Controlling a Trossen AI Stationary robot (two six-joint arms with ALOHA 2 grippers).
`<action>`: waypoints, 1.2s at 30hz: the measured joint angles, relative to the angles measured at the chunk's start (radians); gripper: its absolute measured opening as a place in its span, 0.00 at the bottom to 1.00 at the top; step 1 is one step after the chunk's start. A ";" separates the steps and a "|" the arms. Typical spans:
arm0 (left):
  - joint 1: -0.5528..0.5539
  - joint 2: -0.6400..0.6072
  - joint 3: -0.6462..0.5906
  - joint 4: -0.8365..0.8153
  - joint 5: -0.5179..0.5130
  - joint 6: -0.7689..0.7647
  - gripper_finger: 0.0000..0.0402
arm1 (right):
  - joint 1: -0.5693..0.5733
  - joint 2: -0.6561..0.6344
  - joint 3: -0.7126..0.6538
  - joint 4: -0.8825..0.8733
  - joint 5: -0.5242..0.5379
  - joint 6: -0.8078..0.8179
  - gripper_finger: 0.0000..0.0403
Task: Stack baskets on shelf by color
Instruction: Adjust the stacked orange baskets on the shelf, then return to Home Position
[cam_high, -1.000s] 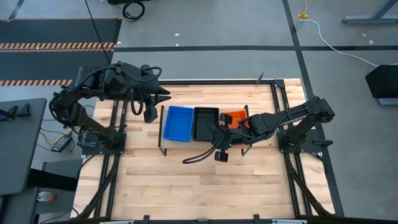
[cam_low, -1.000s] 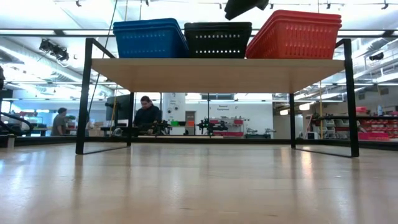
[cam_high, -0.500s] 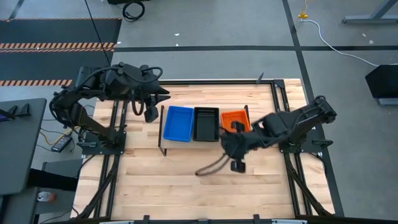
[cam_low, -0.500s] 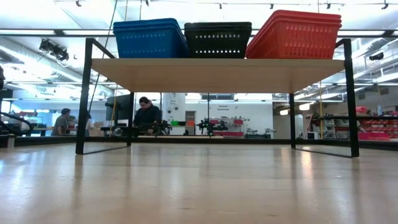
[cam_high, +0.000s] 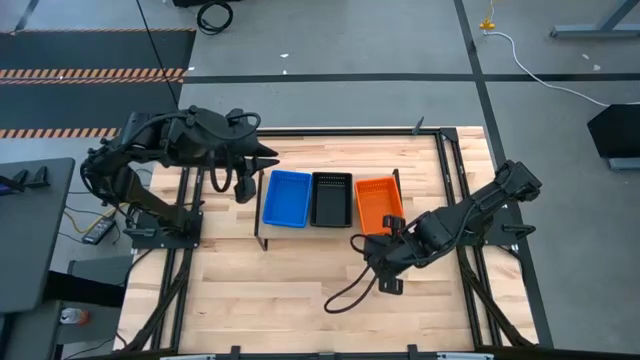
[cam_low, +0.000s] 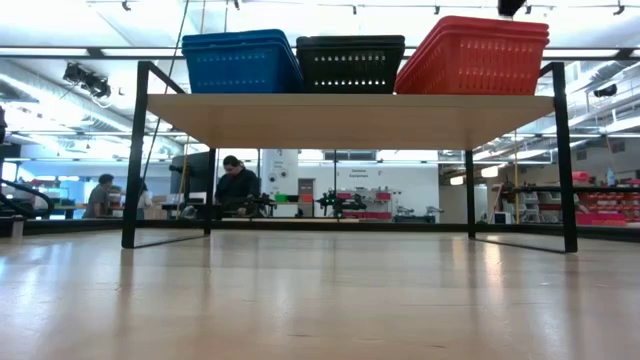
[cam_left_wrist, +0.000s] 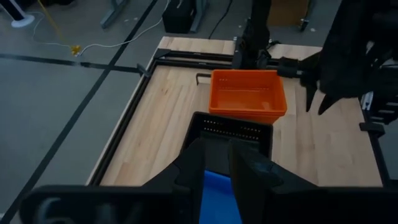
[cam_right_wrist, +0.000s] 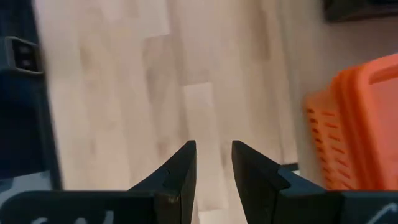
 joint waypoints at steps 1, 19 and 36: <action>-0.001 0.003 0.000 0.006 0.000 0.001 0.19 | -0.004 0.000 -0.008 0.001 0.010 0.000 0.27; -0.001 0.028 0.000 0.017 0.000 0.061 0.19 | -0.099 0.000 -0.045 0.004 0.149 -0.043 0.27; -0.013 0.029 0.000 0.092 0.000 0.099 0.19 | -0.041 -0.001 0.120 0.015 0.235 -0.176 0.27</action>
